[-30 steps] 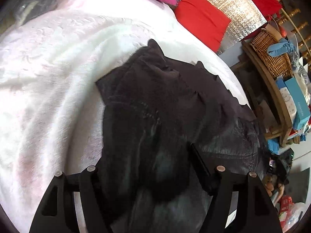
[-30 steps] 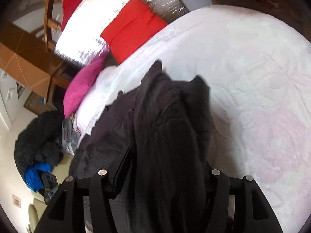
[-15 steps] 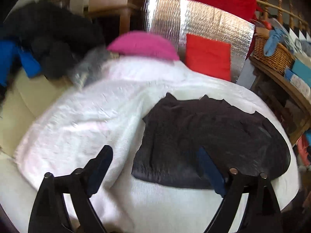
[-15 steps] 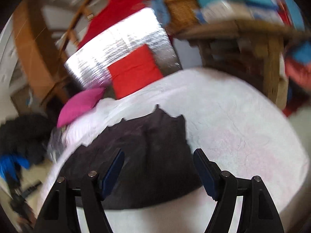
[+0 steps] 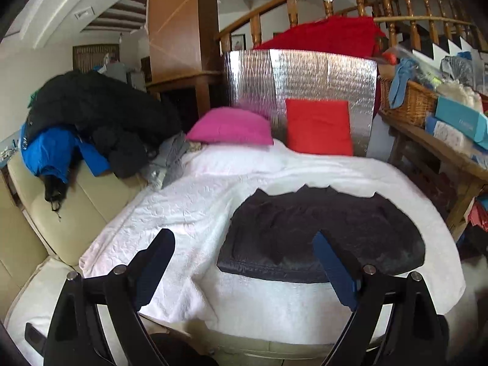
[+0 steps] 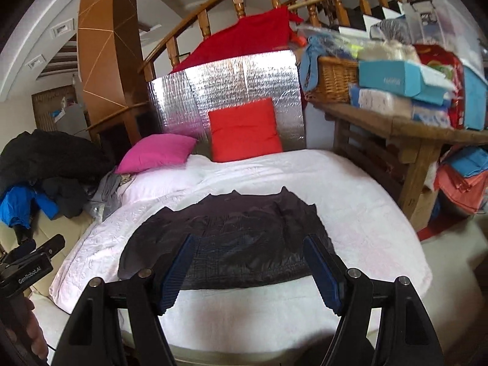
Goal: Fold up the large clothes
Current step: 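Set the folded jacket flat on the bed and open both grippers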
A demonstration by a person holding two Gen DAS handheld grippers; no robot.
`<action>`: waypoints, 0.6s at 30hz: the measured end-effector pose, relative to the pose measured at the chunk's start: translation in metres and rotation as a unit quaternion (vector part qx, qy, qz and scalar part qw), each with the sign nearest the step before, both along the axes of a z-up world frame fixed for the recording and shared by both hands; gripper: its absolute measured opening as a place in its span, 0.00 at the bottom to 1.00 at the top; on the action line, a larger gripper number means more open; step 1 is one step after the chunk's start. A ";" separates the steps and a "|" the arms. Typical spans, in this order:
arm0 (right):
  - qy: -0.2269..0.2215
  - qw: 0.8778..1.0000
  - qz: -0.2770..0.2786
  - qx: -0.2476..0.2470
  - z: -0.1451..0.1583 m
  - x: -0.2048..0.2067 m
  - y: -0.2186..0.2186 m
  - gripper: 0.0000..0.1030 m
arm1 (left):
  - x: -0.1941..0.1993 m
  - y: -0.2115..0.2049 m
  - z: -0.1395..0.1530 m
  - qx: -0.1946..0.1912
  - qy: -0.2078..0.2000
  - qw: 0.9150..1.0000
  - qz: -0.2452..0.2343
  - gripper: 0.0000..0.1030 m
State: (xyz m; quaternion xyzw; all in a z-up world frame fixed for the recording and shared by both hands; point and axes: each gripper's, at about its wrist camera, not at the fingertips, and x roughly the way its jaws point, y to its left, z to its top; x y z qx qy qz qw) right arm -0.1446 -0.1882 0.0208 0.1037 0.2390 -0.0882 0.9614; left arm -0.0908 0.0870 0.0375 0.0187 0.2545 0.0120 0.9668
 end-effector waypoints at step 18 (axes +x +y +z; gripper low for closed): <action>-0.019 1.000 0.003 -0.007 0.032 -0.060 0.043 0.75 | -0.072 -0.018 0.047 0.017 -0.069 0.997 -0.021 0.98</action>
